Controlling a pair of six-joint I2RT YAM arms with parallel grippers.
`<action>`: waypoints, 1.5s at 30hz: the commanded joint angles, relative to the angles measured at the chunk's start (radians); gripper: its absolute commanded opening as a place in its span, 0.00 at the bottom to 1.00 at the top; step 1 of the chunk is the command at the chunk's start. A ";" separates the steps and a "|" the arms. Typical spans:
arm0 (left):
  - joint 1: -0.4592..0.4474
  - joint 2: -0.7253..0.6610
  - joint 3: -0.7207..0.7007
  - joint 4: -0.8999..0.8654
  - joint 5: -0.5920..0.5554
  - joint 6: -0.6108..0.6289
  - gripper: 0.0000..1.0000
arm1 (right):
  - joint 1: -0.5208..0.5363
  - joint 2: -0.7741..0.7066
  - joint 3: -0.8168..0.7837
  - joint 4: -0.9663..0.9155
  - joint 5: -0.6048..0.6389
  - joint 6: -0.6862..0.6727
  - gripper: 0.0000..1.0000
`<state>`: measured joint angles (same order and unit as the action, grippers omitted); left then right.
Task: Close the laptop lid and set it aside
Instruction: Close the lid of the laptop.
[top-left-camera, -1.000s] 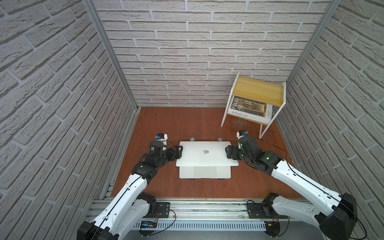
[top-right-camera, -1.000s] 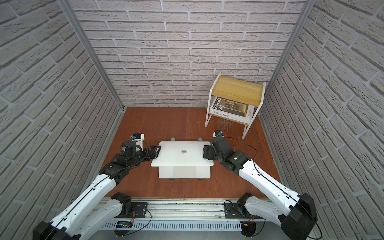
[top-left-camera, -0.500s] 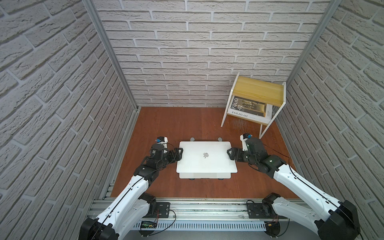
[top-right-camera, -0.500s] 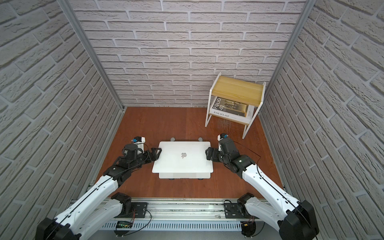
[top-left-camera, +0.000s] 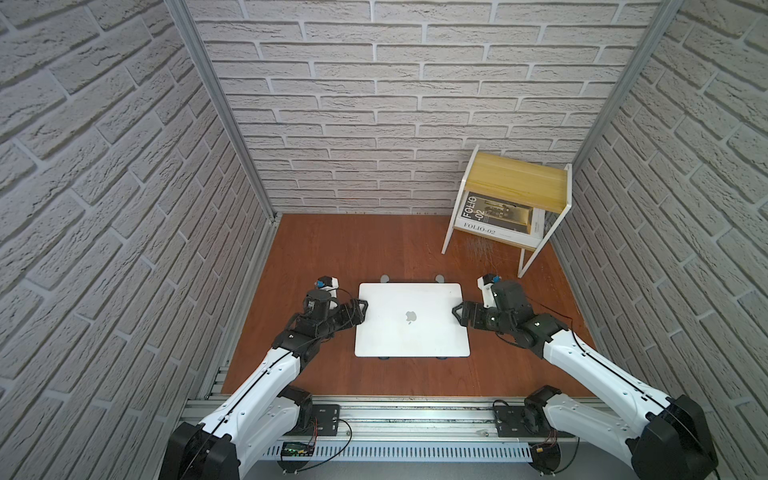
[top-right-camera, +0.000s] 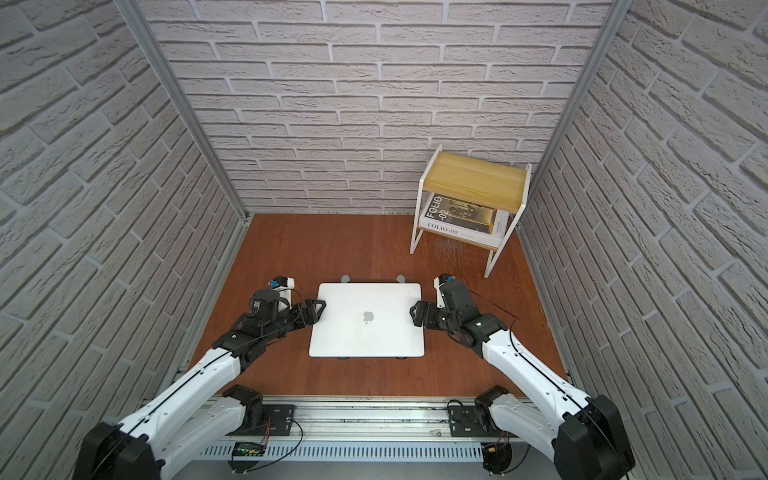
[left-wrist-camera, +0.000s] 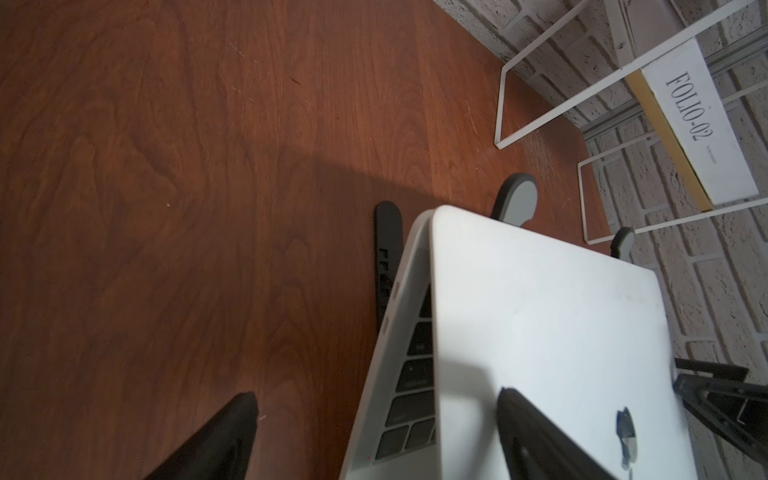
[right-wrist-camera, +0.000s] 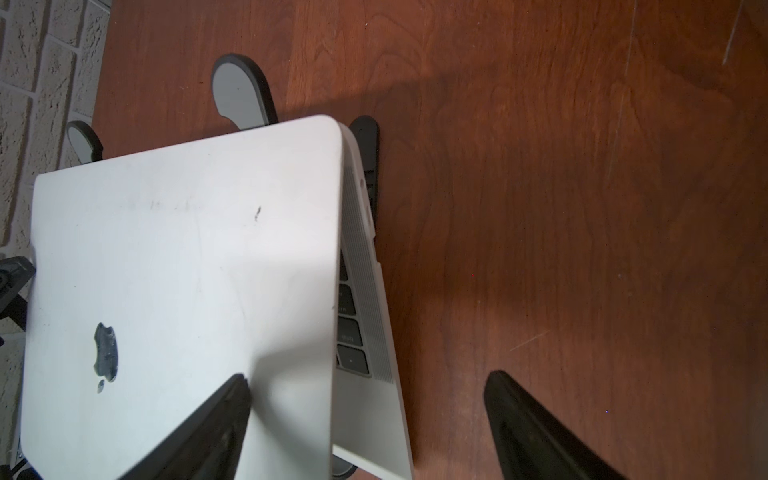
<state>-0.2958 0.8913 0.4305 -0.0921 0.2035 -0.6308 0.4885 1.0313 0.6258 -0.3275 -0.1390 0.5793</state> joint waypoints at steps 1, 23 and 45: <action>0.001 0.013 -0.029 -0.014 0.013 0.004 0.92 | -0.006 0.010 -0.020 -0.009 -0.013 0.002 0.91; 0.039 0.171 -0.066 0.125 0.106 -0.005 0.87 | -0.043 0.079 -0.060 0.061 -0.076 -0.010 0.84; 0.041 0.263 -0.124 0.325 0.196 0.012 0.64 | -0.068 0.212 -0.139 0.331 -0.246 0.005 0.66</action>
<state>-0.2600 1.1187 0.3439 0.2226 0.3958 -0.6445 0.4271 1.2171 0.5068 -0.0700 -0.3695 0.5766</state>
